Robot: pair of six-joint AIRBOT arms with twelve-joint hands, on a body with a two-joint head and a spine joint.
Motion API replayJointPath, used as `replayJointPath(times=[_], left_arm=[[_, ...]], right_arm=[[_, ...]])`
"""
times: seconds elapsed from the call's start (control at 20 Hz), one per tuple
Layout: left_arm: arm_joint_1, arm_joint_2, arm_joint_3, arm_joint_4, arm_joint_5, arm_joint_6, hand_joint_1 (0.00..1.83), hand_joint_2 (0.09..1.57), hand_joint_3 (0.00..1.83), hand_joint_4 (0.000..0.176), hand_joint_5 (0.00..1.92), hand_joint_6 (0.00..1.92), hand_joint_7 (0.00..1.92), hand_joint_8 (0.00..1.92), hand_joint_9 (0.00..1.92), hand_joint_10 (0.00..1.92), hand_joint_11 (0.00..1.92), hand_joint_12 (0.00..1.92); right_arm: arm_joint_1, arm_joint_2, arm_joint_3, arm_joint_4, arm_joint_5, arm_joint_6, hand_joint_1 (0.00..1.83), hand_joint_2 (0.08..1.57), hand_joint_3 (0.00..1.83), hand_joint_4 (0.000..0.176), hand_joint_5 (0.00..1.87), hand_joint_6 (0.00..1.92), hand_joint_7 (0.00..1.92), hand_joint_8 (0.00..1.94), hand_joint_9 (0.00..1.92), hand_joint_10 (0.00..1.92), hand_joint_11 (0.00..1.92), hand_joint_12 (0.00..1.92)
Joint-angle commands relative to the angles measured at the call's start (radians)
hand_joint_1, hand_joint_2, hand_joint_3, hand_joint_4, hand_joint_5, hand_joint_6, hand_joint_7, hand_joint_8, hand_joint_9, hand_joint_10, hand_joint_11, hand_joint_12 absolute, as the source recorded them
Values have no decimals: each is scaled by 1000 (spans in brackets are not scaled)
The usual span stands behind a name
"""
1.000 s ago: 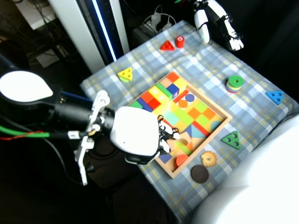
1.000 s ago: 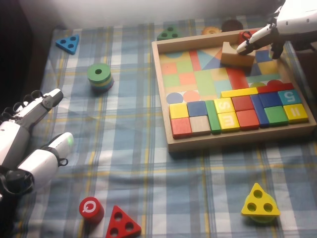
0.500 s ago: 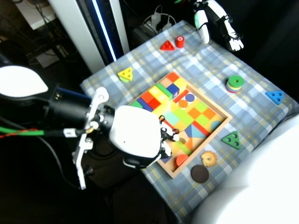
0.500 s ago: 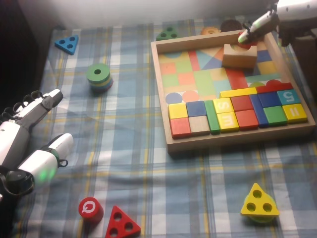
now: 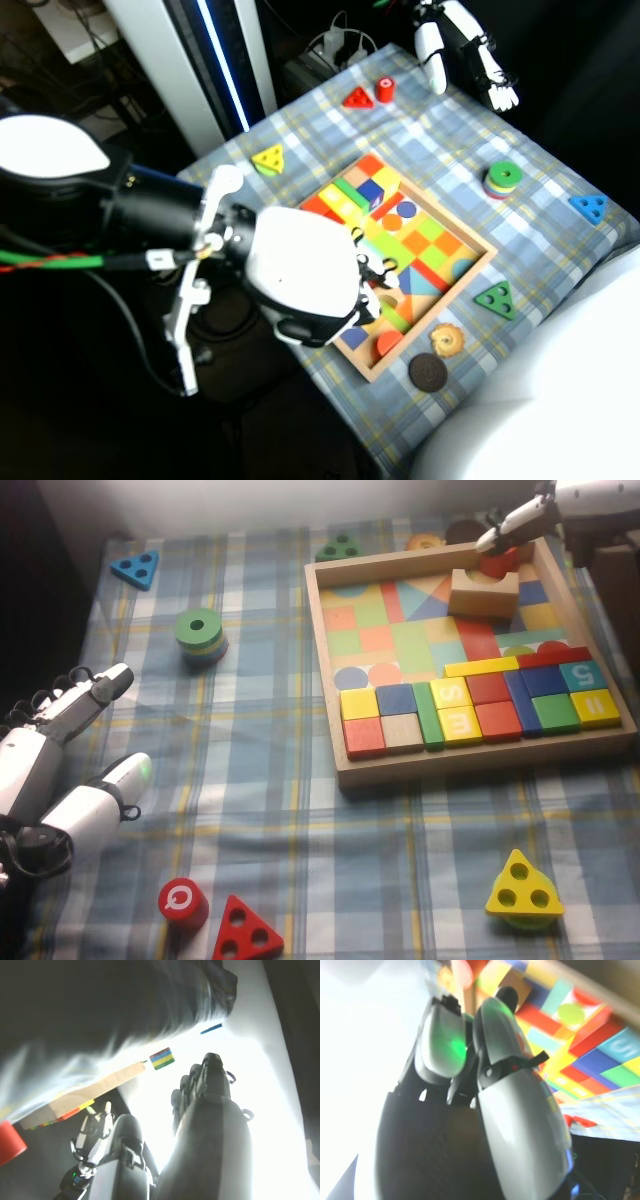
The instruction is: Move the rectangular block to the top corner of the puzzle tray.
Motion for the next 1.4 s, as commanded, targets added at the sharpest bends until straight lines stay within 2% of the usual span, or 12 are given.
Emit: replayJointPath(times=[0.0, 0.1, 0.3, 0.5, 0.65, 0.8, 1.0, 1.05, 1.1, 1.15, 1.3, 1.35], left_arm=[[-4, 9, -1, 42, -117, -9, 744, 1387, 0, 22, 313, 3, 243, 2, 130, 8, 14, 12], [-4, 9, -1, 42, -116, -9, 689, 1400, 3, 29, 307, 3, 236, 4, 127, 5, 16, 19], [-4, 9, 0, 42, -115, -9, 712, 1390, 1, 15, 308, 1, 251, 3, 154, 4, 4, 156], [-4, 9, 2, 42, -114, -14, 733, 1387, 0, 30, 312, 0, 241, 0, 141, 0, 0, 175], [-4, 9, 2, 42, -114, -14, 721, 1390, 1, 22, 303, 0, 238, 0, 133, 2, 0, 107], [-4, 9, 2, 42, -113, -15, 687, 1396, 2, 32, 292, 0, 232, 0, 131, 0, 0, 198], [-4, 10, 1, 42, -112, -16, 727, 1396, 1, 16, 313, 1, 232, 0, 120, 3, 0, 97], [-4, 10, 1, 42, -112, -16, 718, 1396, 1, 29, 300, 0, 227, 0, 120, 3, 0, 90], [-4, 10, 1, 42, -112, -16, 723, 1393, 0, 25, 298, 0, 236, 1, 130, 5, 0, 138], [-4, 10, 1, 42, -112, -16, 722, 1390, 0, 26, 301, 1, 244, 4, 138, 8, 0, 146], [-4, 9, 1, 43, -110, -16, 759, 1380, 0, 27, 304, 0, 254, 1, 150, 6, 0, 247], [-4, 9, 1, 43, -109, -16, 760, 1380, 0, 23, 311, 3, 257, 1, 155, 7, 0, 255]], right_arm=[[11, 4, -6, 22, -33, -2, 1621, 1213, 2, 0, 362, 1, 1329, 1941, 1525, 1921, 1575, 1921], [11, 12, -15, 5, -40, -2, 1624, 1213, 1, 0, 359, 1, 1330, 1941, 1540, 1921, 1589, 1921], [-10, 12, -15, -10, -43, -2, 1741, 1159, 0, 0, 384, 6, 1339, 1941, 1538, 1921, 1580, 1921], [-61, 12, -15, -10, -44, -2, 1754, 1165, 0, 0, 359, 3, 1331, 1941, 1528, 1921, 1566, 1921], [-85, 12, -13, -10, -50, -2, 1757, 1159, 0, 0, 375, 1, 960, 1877, 1418, 1921, 1484, 1921], [-96, 8, -12, -10, -51, -2, 1678, 1160, 0, 0, 394, 5, 1097, 1940, 1346, 1921, 1423, 1921], [-112, 9, -4, -17, -70, -2, 1655, 1171, 4, 0, 397, 2, 1115, 1941, 1312, 1921, 1398, 1921], [-114, 9, 2, -17, -75, -2, 1680, 1165, 0, 0, 398, 1, 1138, 1941, 1361, 1921, 1439, 1921], [-116, 9, 7, -17, -78, -2, 1649, 1182, 6, 0, 395, 0, 1170, 1941, 1415, 1921, 1479, 1921], [-117, 9, 8, -17, -81, -2, 1655, 1191, 8, 0, 377, 4, 1038, 1941, 1471, 1921, 1535, 1921], [-120, 9, 13, -25, -90, -2, 1651, 1197, 3, 0, 383, 2, 1041, 1871, 1532, 1921, 1584, 1921], [-122, 9, 15, -27, -94, -2, 1401, 1235, 43, 0, 387, 3, 760, 1634, 1495, 1921, 1554, 1921]])
